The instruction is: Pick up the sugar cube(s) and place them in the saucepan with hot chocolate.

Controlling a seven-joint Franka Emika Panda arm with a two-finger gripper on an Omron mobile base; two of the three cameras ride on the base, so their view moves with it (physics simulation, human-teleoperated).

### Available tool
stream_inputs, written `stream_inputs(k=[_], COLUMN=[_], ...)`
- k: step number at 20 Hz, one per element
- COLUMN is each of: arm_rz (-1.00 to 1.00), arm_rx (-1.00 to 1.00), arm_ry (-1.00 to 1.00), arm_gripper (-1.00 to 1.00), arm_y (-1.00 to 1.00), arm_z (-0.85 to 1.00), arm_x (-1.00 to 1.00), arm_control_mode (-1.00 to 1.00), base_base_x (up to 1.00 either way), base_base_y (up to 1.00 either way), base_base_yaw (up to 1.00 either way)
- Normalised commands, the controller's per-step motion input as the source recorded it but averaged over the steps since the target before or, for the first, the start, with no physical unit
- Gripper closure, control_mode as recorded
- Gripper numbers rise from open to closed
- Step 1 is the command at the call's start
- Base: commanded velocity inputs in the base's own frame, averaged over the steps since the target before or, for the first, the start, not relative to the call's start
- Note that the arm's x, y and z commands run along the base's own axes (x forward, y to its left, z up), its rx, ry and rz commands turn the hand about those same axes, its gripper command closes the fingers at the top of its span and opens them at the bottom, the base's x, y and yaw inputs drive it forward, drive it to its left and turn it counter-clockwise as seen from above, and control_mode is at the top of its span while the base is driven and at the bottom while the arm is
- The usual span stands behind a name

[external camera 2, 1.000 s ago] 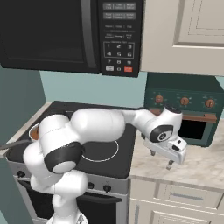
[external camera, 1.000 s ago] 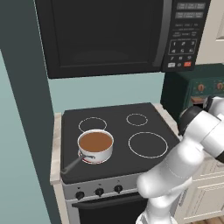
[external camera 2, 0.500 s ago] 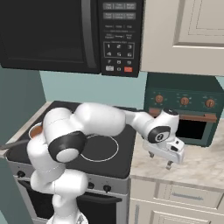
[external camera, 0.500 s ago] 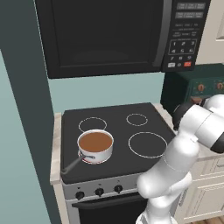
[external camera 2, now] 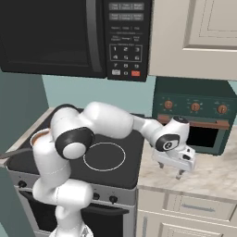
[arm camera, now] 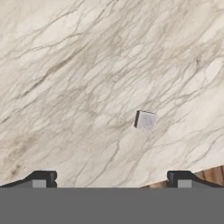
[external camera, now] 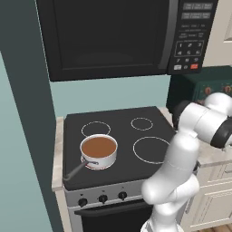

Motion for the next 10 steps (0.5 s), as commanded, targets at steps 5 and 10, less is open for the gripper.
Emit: stream_inputs(k=[5,10], arm_rz=[0.08,0.07], arm_rx=[0.0,0.0], arm_ry=[0.0,0.0], arm_gripper=[-1.0,-1.0], arm_y=[-0.16,-0.17], arm_z=[-0.02,-0.04], arm_x=[0.0,0.0], arm_control_mode=[-1.0,-1.0], base_base_x=[0.0,0.0], base_base_y=[0.0,0.0], base_base_yaw=[0.0,0.0])
